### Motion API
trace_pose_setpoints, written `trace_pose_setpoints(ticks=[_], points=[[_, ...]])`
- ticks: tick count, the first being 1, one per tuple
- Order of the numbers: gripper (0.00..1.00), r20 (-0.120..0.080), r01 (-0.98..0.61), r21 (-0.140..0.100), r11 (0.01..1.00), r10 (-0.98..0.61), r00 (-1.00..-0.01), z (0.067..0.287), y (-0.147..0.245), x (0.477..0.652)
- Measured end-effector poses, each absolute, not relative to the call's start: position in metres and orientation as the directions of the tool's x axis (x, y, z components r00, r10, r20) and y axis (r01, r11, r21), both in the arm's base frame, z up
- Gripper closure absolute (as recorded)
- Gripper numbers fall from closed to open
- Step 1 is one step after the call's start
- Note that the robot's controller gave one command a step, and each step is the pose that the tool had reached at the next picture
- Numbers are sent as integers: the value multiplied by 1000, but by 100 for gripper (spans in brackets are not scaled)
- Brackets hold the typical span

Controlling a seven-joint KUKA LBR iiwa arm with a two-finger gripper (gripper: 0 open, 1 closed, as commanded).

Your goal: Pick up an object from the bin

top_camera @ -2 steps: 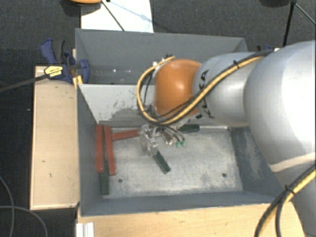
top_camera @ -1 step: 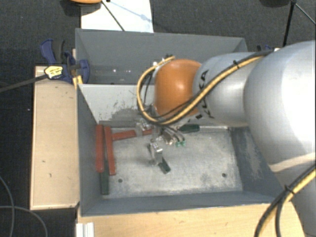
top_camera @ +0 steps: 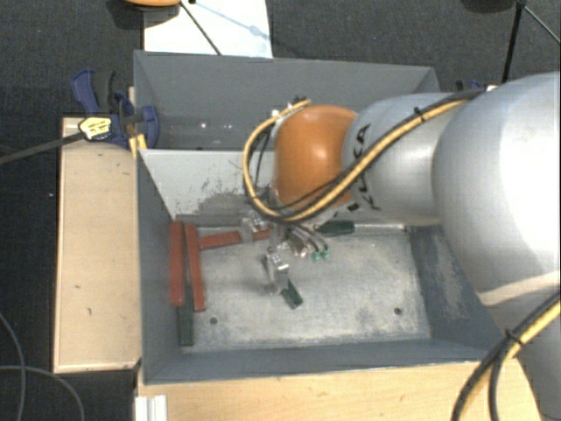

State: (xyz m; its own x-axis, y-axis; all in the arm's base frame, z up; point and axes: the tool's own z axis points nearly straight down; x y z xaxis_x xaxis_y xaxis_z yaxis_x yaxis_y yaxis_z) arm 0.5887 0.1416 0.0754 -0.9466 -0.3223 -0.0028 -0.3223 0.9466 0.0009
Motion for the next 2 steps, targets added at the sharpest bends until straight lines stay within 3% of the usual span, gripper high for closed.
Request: trace_pose_setpoints(ticks=[1, 2], points=[[0, -4, -372, 1, 928, -372, -928, 71, 90, 549], [0, 1, -364, 0, 932, -364, -932, 73, 67, 559]])
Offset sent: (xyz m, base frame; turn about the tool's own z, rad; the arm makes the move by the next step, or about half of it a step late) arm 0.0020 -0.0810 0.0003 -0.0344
